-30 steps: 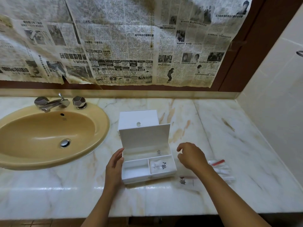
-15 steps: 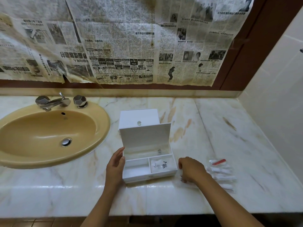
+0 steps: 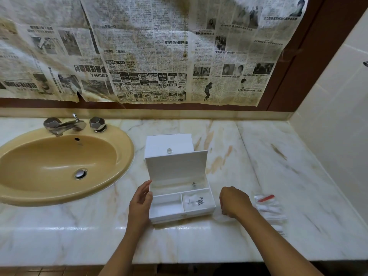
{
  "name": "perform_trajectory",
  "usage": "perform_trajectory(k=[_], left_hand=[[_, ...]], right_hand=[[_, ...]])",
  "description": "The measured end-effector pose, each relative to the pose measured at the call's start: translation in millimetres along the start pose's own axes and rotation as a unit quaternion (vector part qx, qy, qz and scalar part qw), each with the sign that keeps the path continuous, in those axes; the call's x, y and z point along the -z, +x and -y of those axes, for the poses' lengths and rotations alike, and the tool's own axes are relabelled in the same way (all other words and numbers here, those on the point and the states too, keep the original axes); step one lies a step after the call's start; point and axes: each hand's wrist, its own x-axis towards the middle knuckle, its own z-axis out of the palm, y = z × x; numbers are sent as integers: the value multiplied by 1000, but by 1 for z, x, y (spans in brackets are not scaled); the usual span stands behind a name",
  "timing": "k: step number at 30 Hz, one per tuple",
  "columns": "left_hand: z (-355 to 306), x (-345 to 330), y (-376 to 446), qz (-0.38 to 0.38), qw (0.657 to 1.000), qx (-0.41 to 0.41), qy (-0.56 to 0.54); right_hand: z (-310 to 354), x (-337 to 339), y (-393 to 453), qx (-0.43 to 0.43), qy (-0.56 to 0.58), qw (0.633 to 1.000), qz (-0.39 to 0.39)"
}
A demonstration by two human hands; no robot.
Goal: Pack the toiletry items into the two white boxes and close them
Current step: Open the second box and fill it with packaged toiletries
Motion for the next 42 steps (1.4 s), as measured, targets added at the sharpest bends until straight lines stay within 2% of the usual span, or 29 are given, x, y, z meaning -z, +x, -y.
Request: perform_trajectory(k=[5,9,17,27,33,37,42], left_hand=[[-2,0,-1,4,1000,-5,6],[-1,0,-2,5,1000,-5,6],[-2,0,-2,4,1000,-1,9],[-3,-2,-1,-1,1000,-1,21],[1,0,0,-4,1000,-12,25],[2,0,1,-3,1000,-14,20],[2,0,1,-1,1000,-10,13]], right_hand=[[3,28,-10,10,-26,1000,-7],[10,48,-18,38,-23,997,-58],[47,39,-20,130,102,975,-151],[65,-10,3,152,79,977,-131],[66,-8,-2,145,75,982,-94],[63,-13,-4,150,110,975,-121],[62,-18,-1,143,161,972,-94]])
